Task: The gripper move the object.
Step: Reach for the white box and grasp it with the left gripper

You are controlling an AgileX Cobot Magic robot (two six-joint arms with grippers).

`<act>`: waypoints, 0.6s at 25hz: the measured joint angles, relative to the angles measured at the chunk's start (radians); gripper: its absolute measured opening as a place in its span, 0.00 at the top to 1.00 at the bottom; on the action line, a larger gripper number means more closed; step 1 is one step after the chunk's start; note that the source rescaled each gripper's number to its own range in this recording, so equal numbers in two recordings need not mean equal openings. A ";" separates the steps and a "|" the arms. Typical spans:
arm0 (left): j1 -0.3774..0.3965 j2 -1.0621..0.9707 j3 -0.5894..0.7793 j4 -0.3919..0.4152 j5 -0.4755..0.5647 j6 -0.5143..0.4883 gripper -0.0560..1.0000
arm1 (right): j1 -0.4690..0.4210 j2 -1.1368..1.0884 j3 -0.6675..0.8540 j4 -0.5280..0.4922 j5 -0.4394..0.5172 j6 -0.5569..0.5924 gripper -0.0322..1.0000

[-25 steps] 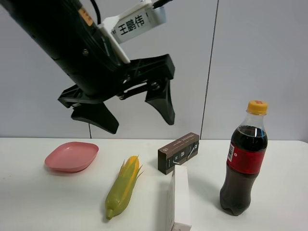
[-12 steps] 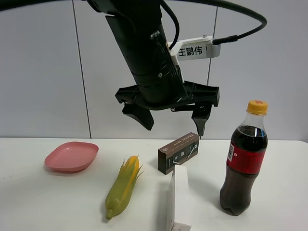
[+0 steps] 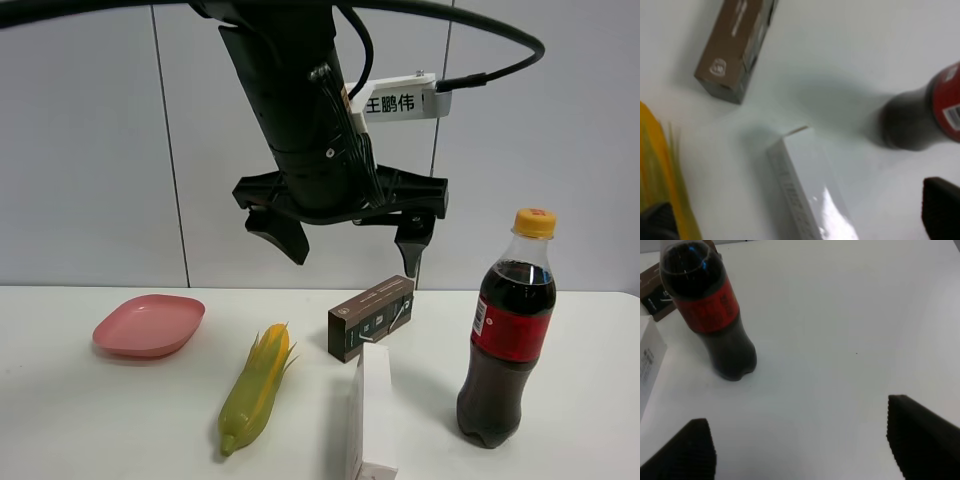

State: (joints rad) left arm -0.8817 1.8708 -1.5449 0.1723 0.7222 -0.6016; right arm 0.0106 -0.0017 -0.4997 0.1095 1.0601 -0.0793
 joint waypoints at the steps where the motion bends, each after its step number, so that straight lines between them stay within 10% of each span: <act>1: 0.000 0.003 0.000 -0.022 0.003 -0.001 0.00 | 0.000 0.000 0.000 0.000 0.000 0.000 0.00; 15: 0.002 0.140 0.000 -0.172 -0.014 -0.039 0.00 | 0.000 0.000 0.000 0.000 0.000 0.000 0.00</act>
State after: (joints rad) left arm -0.8800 2.0110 -1.5449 0.0000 0.7083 -0.6404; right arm 0.0106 -0.0017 -0.4997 0.1095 1.0601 -0.0793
